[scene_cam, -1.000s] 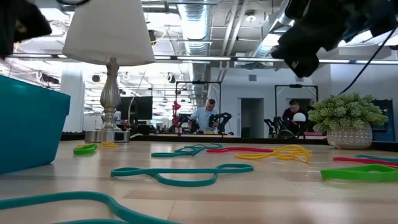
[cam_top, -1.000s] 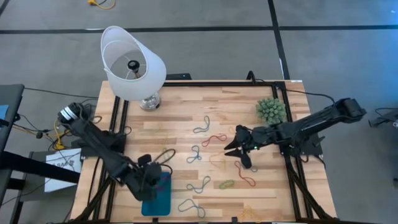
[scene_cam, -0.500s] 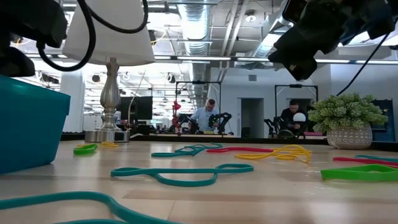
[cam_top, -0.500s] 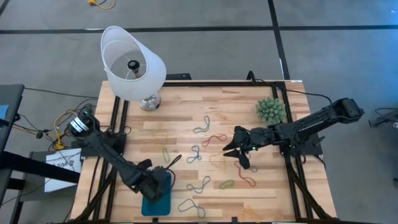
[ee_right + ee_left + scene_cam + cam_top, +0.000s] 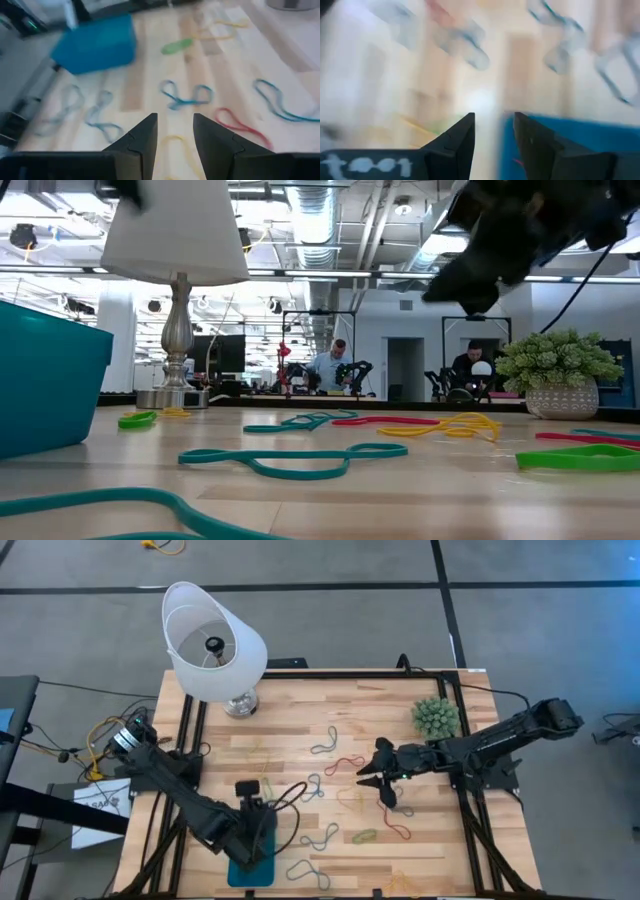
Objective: Pick and place items into bin
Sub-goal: Put the top red rubber band into the blue bin
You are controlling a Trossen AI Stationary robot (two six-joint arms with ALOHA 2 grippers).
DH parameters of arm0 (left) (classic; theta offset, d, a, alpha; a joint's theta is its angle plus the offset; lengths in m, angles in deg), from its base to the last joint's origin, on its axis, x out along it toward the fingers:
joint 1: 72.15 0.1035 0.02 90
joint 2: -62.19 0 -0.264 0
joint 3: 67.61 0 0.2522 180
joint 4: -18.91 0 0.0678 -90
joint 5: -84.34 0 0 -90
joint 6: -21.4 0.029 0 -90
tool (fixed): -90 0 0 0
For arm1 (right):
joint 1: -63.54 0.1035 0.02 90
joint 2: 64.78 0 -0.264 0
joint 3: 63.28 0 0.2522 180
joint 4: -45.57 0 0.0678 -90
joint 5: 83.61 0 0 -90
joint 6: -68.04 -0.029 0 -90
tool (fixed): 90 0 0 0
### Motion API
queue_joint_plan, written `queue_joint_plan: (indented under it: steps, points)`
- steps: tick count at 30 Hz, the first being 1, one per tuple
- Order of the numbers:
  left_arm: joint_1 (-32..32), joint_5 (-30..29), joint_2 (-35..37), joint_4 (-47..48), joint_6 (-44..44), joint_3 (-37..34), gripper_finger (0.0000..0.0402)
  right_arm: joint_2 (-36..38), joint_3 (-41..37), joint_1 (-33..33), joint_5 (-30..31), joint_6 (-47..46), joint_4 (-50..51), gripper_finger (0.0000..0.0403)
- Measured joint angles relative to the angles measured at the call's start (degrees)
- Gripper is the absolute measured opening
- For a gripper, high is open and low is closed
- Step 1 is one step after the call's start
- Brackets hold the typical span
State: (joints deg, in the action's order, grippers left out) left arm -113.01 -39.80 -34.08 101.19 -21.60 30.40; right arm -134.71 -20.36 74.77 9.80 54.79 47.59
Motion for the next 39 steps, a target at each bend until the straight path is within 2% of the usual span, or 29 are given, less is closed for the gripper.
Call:
queue_joint_plan:
  steps: [3,6,9,15,17,20,25,28,31,35,39]
  points:
    - [0.09,-8.81,0.07,8.70,1.46,6.26,0.0126,-1.48,0.12,-2.64,0.97,1.09,-0.92,0.0119]
    - [0.90,-13.03,0.64,16.16,2.01,10.67,0.0126,-3.96,-0.09,-5.46,1.00,1.14,-0.47,0.0119]
    - [1.98,-14.16,3.64,20.05,2.34,11.94,0.0126,-8.13,0.02,-7.89,0.97,1.36,-0.94,0.0119]
    - [5.75,-13.63,14.41,17.35,9.04,11.93,0.0126,-16.63,-0.02,-10.35,0.76,5.29,-3.05,0.0119]
    - [7.74,-12.90,18.77,13.50,12.19,10.35,0.0126,-19.00,-0.02,-10.76,0.73,6.63,-6.14,0.0119]
    - [10.97,-10.19,25.16,2.54,18.05,3.84,0.0126,-21.65,-0.02,-11.83,0.70,8.66,-10.62,0.0119]
    - [15.20,-0.35,33.74,-21.92,30.37,-14.92,0.0126,-25.45,0.10,-13.88,0.58,9.35,-14.46,0.0119]
    - [17.41,1.90,36.91,-31.11,34.59,-24.15,0.0126,-27.90,0.86,-15.13,0.58,9.35,-14.05,0.0119]
    - [19.55,3.78,39.42,-36.38,35.17,-29.59,0.0126,-30.39,2.20,-15.92,0.39,9.26,-14.24,0.0119]
    - [21.29,6.63,41.69,-40.70,36.06,-33.13,0.0126,-33.45,4.43,-16.13,0.60,9.24,-14.87,0.0114]
    - [21.35,7.10,42.74,-43.31,38.54,-33.83,0.0126,-35.34,6.31,-16.19,-0.39,8.85,-14.70,0.0078]
